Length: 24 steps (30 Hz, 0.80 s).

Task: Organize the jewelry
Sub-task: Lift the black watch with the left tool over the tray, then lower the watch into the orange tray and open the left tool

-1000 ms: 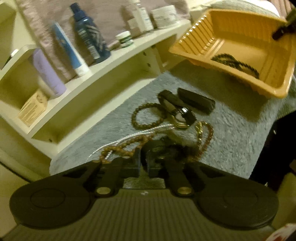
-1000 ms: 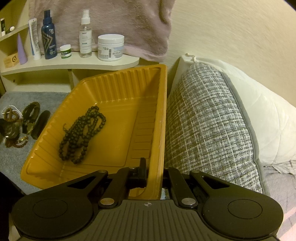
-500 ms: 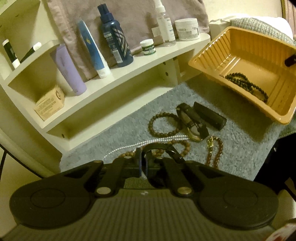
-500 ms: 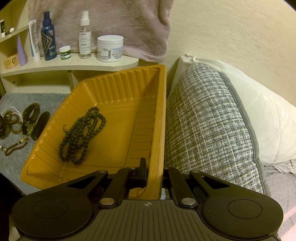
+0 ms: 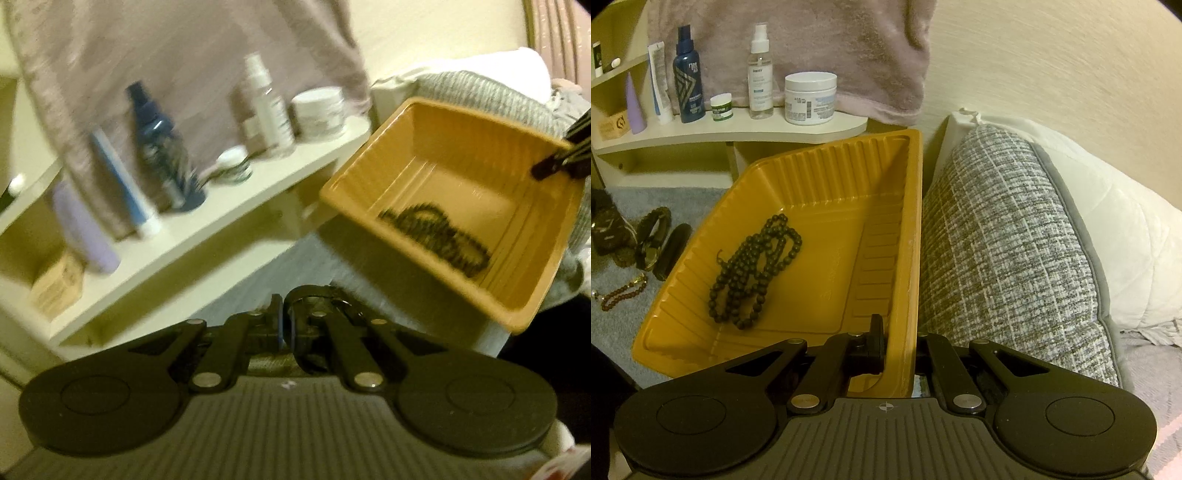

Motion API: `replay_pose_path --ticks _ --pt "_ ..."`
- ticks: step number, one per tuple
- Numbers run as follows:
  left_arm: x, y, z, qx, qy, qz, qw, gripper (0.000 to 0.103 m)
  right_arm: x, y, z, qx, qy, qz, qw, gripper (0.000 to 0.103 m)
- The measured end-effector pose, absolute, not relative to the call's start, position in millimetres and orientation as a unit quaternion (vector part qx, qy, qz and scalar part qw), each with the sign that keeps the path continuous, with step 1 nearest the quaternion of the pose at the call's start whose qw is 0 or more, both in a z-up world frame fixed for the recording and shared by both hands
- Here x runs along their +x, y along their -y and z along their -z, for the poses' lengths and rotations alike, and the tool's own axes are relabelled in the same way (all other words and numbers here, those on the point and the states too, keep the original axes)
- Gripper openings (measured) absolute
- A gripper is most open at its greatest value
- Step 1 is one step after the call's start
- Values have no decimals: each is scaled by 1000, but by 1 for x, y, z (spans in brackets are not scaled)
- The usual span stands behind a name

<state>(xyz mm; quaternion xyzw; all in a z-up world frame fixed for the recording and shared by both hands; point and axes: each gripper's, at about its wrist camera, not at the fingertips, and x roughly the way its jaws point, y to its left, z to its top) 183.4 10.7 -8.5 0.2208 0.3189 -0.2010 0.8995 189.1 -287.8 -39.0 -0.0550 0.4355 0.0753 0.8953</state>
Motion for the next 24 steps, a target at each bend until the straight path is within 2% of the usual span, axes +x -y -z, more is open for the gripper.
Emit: replay_pose_path --ticks 24 --pt "200 97 -2 206 -293 307 882 3 189 290 41 -49 -435 -79 896 4"
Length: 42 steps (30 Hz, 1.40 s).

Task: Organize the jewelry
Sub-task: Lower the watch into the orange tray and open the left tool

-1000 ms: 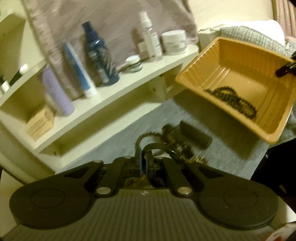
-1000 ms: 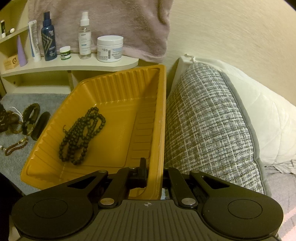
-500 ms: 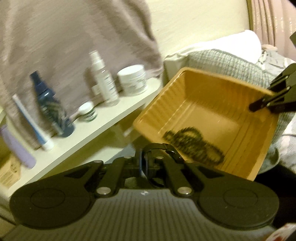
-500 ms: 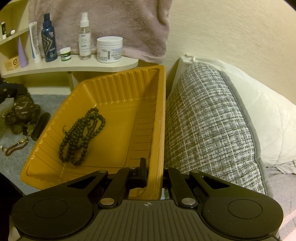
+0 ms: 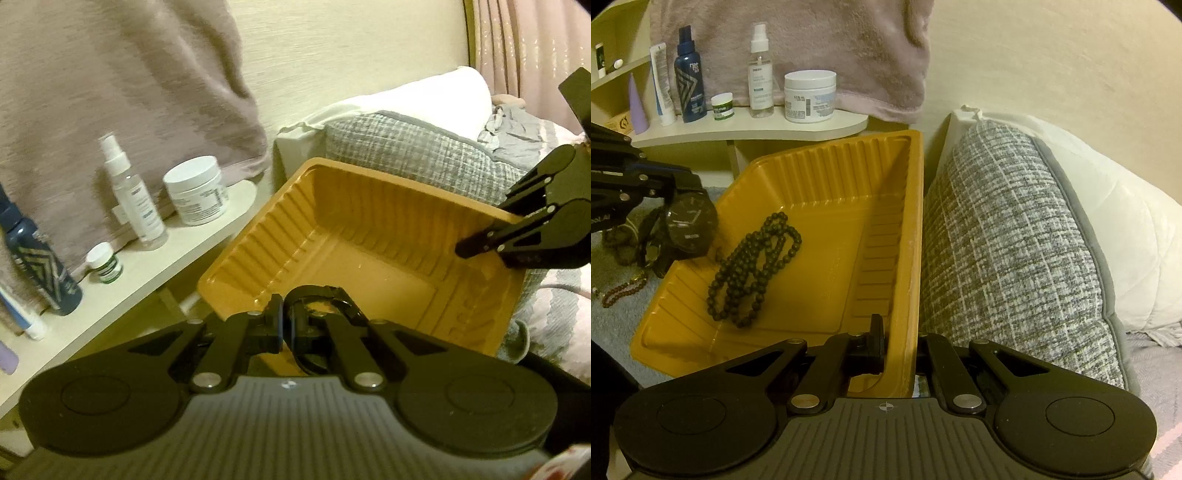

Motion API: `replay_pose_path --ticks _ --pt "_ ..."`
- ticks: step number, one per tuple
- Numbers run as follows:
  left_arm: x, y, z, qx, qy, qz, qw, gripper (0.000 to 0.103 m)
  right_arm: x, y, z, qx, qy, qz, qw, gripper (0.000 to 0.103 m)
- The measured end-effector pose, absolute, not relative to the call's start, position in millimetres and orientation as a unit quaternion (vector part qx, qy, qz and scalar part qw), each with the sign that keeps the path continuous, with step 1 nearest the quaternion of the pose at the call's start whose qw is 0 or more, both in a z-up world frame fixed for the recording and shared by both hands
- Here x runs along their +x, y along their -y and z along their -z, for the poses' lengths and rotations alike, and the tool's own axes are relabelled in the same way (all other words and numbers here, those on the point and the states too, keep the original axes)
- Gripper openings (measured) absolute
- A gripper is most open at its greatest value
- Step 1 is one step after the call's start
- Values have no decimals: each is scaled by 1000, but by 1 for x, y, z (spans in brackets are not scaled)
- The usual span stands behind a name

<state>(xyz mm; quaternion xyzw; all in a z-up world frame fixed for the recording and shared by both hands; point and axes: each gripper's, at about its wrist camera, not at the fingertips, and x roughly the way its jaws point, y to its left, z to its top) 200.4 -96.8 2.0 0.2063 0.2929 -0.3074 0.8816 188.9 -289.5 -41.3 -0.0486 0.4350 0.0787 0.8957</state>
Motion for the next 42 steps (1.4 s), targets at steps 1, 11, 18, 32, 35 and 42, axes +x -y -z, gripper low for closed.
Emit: replay_pose_path --ticks 1,11,18,32,35,42 --pt "200 99 -1 206 -294 310 880 3 189 290 41 -48 -435 -79 896 4" --pt "200 116 16 211 -318 328 864 4 189 290 43 -46 -436 -77 896 4" --pt "199 121 27 211 -331 334 857 7 189 290 43 -47 -435 -77 896 4" --pt "198 88 17 189 -327 289 879 20 190 291 44 -47 -436 -78 895 4" --pt "194 66 16 182 -329 265 888 25 190 290 44 -47 -436 -78 895 4" --pt "183 -5 18 158 -337 168 913 35 190 291 45 -47 -437 -78 895 4"
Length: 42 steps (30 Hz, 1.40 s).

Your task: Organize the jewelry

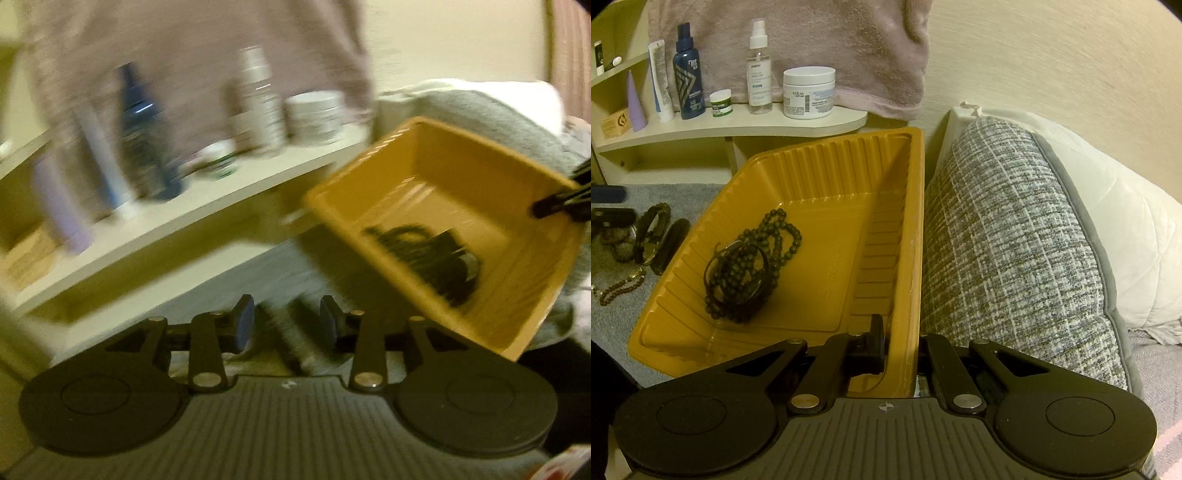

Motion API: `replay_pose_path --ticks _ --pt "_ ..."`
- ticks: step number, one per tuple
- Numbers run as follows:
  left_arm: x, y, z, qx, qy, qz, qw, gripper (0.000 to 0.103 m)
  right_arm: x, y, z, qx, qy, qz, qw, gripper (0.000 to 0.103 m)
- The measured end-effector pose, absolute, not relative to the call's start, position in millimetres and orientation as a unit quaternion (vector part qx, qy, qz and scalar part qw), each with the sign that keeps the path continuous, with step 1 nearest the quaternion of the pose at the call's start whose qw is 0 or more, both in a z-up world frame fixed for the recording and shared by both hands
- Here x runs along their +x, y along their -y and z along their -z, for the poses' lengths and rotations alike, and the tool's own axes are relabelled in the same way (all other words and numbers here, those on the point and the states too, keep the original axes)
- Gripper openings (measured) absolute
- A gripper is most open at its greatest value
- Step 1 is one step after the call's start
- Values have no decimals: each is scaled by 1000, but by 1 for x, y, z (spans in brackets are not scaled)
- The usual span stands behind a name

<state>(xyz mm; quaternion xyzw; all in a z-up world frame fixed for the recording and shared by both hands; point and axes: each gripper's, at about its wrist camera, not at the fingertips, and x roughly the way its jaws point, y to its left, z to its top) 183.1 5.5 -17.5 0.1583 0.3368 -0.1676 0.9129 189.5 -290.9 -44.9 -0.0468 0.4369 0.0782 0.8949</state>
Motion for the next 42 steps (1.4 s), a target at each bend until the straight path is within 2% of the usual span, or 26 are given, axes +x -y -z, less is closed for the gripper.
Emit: replay_pose_path --ticks 8,12,17,21,30,35,38,40,42 --pt "177 -74 36 136 -365 60 919 37 191 290 47 -50 -440 -76 893 4" --pt "170 -94 48 114 -376 29 919 43 192 290 48 -51 -441 -76 893 4" --pt "161 -97 62 100 -386 21 917 45 193 291 49 -52 -443 -76 892 4" --pt "153 -92 70 99 -390 28 915 53 193 291 49 -52 -444 -75 892 4" --pt "145 -74 78 102 -388 46 915 53 193 291 49 -53 -444 -76 891 4" --pt "139 -58 73 102 -378 90 916 49 193 292 50 -52 -444 -75 892 4" --pt "136 -44 77 116 -382 116 910 40 193 292 51 -52 -444 -75 891 4" --pt "134 -35 79 130 -383 124 906 30 193 292 51 -53 -444 -75 891 4" --pt "132 -31 80 139 -379 125 906 29 193 293 51 -52 -444 -74 891 4"
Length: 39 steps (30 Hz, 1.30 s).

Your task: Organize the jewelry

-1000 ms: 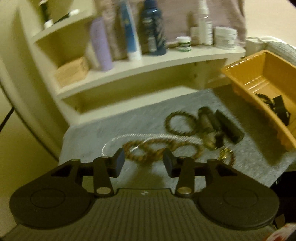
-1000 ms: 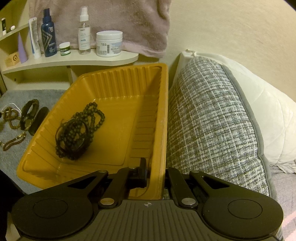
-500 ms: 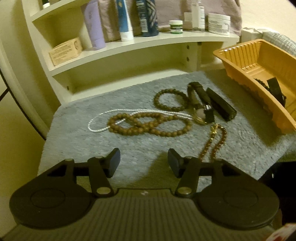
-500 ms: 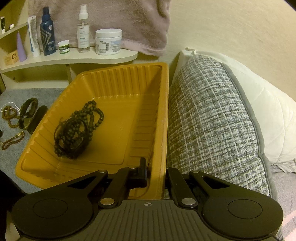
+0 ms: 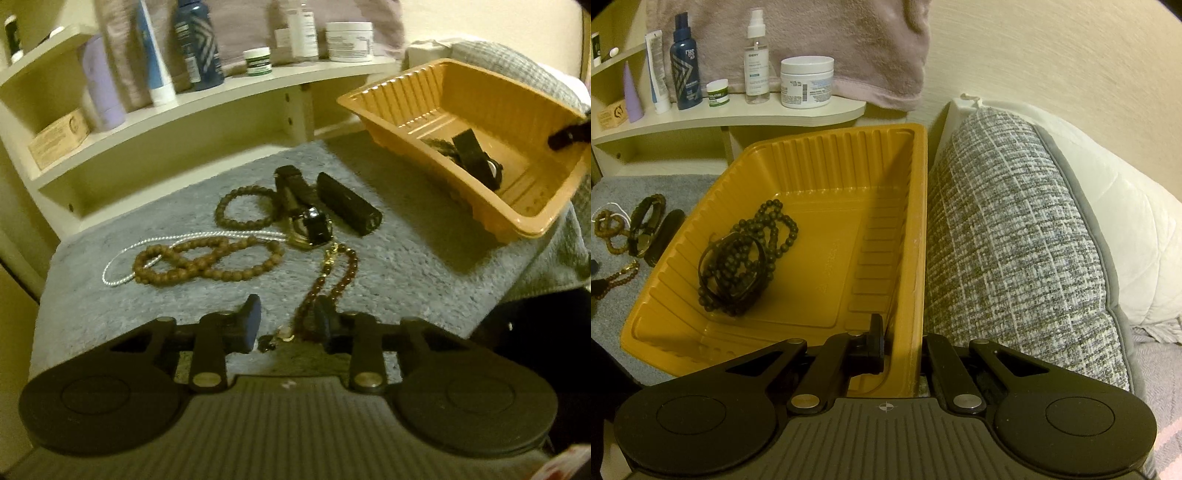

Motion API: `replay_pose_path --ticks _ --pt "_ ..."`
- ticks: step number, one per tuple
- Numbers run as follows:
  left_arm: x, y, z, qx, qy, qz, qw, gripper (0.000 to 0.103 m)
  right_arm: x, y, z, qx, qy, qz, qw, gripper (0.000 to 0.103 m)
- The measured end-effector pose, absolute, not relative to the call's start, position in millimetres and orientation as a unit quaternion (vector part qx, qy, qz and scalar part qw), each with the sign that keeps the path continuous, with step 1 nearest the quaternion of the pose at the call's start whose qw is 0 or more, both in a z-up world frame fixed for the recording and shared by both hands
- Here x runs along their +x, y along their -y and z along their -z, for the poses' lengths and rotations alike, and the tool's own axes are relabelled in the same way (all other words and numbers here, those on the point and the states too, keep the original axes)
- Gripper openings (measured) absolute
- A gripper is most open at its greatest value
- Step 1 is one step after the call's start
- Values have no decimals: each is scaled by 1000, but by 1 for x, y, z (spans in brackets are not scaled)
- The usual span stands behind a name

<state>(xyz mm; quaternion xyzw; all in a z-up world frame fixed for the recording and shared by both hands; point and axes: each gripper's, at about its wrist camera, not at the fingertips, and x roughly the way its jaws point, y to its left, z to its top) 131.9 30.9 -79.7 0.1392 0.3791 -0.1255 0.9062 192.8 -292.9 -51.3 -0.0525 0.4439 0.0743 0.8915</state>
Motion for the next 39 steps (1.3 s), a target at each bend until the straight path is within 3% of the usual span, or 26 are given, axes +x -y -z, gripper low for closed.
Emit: replay_pose_path --ticks 20,39 --pt "112 -61 77 174 -374 132 901 28 194 292 51 -54 -444 -74 891 4" --pt "120 -57 83 191 -363 113 905 22 194 292 53 -54 -447 -73 890 4"
